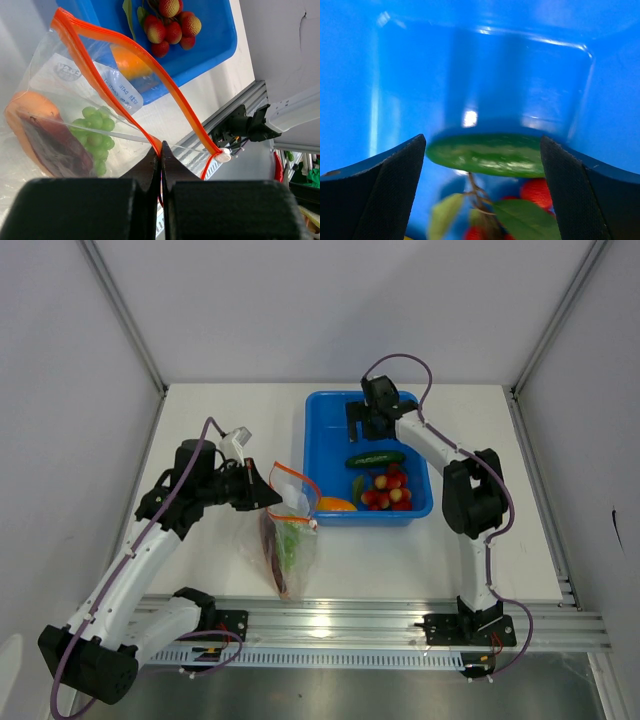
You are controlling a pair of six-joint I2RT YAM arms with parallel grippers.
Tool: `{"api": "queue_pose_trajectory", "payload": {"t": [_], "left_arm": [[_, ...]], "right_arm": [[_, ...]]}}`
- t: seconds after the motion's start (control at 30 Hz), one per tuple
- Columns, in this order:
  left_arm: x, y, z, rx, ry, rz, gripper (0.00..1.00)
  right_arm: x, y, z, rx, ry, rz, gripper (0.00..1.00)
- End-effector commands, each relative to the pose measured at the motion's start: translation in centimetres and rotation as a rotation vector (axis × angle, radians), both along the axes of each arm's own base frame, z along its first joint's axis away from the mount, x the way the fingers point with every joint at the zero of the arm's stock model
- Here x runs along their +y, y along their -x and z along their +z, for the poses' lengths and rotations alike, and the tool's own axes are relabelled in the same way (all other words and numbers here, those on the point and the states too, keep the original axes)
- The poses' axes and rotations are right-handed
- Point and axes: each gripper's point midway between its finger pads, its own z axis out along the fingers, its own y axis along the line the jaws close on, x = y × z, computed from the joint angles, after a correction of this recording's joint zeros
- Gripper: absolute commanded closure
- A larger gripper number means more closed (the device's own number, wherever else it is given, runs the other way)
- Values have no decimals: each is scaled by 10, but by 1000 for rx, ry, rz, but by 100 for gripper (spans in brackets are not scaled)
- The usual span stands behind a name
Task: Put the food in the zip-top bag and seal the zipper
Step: Pick up the fake vegetable from the bin.
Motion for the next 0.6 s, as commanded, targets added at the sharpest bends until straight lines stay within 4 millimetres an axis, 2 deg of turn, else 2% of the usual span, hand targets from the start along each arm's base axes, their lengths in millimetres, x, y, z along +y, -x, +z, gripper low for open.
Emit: {"api": "queue_pose_trajectory", "payload": {"t": [0.0,0.13,0.27,0.4,0.5,0.57], "left_arm": [[-3,-1,11,-64,24,-32,99],[-3,0,11,-59,25,-36,99],[-3,1,11,-55,24,-34,99],[-2,1,10,-52,23,-32,99],[-2,1,11,-53,22,-31,100],[-2,0,12,-55,21,-30,99]], "right_arm": [[-5,16,0,49,80,179,2],[-9,28,-10,69,103,279,1],[-4,40,-16,93,94,417,1],[-14,37,-29,96,192,482,1],[-30,28,-37,88,294,455,1],[-33,26,-42,91,318,468,1]]}}
